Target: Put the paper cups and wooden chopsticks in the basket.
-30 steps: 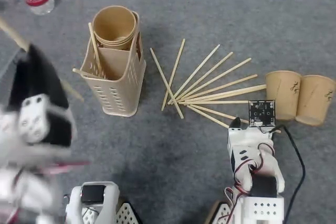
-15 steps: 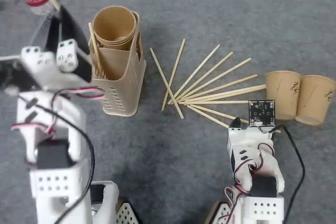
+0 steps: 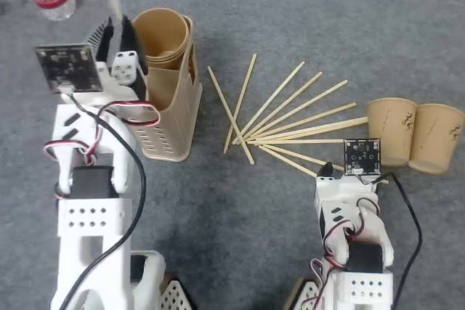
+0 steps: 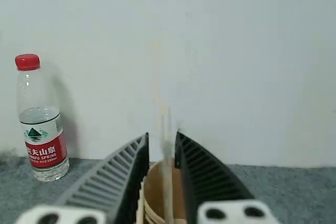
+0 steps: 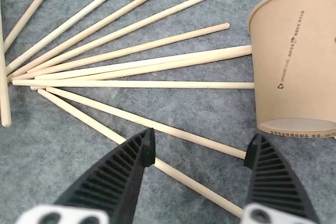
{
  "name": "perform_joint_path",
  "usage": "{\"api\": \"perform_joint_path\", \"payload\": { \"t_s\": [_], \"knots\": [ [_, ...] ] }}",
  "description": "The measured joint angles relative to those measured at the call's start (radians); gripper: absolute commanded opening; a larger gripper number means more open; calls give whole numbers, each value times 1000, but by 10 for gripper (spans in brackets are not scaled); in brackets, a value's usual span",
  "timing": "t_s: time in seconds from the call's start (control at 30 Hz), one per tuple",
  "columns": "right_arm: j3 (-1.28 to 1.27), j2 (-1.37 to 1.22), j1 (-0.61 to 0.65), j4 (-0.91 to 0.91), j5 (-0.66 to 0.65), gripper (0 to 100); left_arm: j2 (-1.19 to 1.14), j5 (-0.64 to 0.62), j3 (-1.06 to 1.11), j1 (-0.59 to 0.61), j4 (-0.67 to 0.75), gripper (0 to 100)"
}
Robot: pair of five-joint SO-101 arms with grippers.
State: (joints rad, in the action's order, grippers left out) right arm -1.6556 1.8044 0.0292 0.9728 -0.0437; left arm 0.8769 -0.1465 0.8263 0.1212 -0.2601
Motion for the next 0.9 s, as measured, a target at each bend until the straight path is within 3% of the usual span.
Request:
{"api": "perform_joint_path", "payload": {
  "t_s": [0.43, 0.63, 0.77, 0.9],
  "knots": [
    [0, 0, 0, 0, 0, 284, 0, 0, -2, -14, 3, 90],
    [0, 0, 0, 0, 0, 284, 126, -5, -17, -226, -210, 90],
    [0, 0, 0, 0, 0, 284, 146, -107, -54, -397, -334, 90],
    [0, 0, 0, 0, 0, 284, 51, -196, -112, -451, -394, 90]
  ]
}}
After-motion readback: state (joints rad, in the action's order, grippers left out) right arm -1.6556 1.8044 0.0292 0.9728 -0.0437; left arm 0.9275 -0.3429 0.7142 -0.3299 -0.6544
